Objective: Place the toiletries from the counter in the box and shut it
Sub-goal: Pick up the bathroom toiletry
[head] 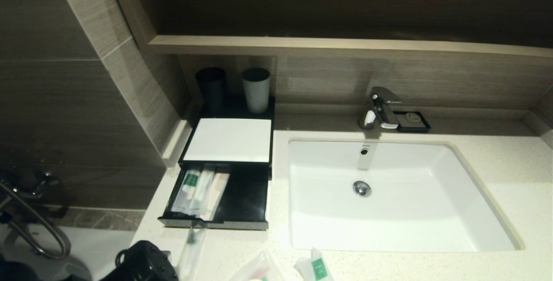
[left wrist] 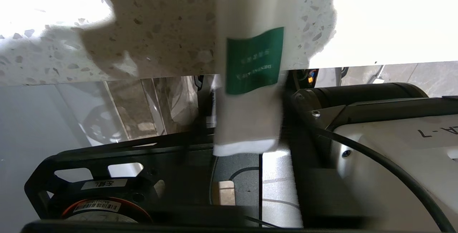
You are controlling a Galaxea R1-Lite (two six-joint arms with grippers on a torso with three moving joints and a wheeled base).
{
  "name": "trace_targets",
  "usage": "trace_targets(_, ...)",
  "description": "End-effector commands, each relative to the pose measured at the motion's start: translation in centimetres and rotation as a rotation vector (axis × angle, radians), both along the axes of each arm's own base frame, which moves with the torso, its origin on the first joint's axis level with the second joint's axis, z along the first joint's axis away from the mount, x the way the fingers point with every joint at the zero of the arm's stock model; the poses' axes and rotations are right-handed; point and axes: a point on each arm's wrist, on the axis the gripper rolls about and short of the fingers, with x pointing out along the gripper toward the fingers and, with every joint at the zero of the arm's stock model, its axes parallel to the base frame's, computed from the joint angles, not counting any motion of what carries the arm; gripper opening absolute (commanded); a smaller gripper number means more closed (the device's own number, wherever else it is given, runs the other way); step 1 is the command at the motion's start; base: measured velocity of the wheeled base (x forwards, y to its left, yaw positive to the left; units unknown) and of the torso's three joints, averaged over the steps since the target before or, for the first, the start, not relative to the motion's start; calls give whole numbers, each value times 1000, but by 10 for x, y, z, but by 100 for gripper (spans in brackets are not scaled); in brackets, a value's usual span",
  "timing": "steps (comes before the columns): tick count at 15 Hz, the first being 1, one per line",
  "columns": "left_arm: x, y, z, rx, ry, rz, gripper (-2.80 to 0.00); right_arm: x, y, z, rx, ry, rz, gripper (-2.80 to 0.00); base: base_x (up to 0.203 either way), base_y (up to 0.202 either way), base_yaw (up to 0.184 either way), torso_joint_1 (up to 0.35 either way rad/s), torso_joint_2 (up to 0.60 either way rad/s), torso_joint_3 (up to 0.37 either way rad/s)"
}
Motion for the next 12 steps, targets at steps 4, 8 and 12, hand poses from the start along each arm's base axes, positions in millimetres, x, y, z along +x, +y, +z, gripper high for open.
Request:
trace_targets(4,-1,1,3,-12,-9,4,-280,0,0,0,-1,0,0,-280,0,0,0,0,0,0)
trace_targets(8,-8,9,20,-41,-36,2,-280,0,0,0,-1,0,0,-280,0,0,0,0,0,0)
trace_targets(12,-19,21,62,-66,-65,-4,-280,0,0,0,-1,0,0,-280,0,0,0,0,0,0)
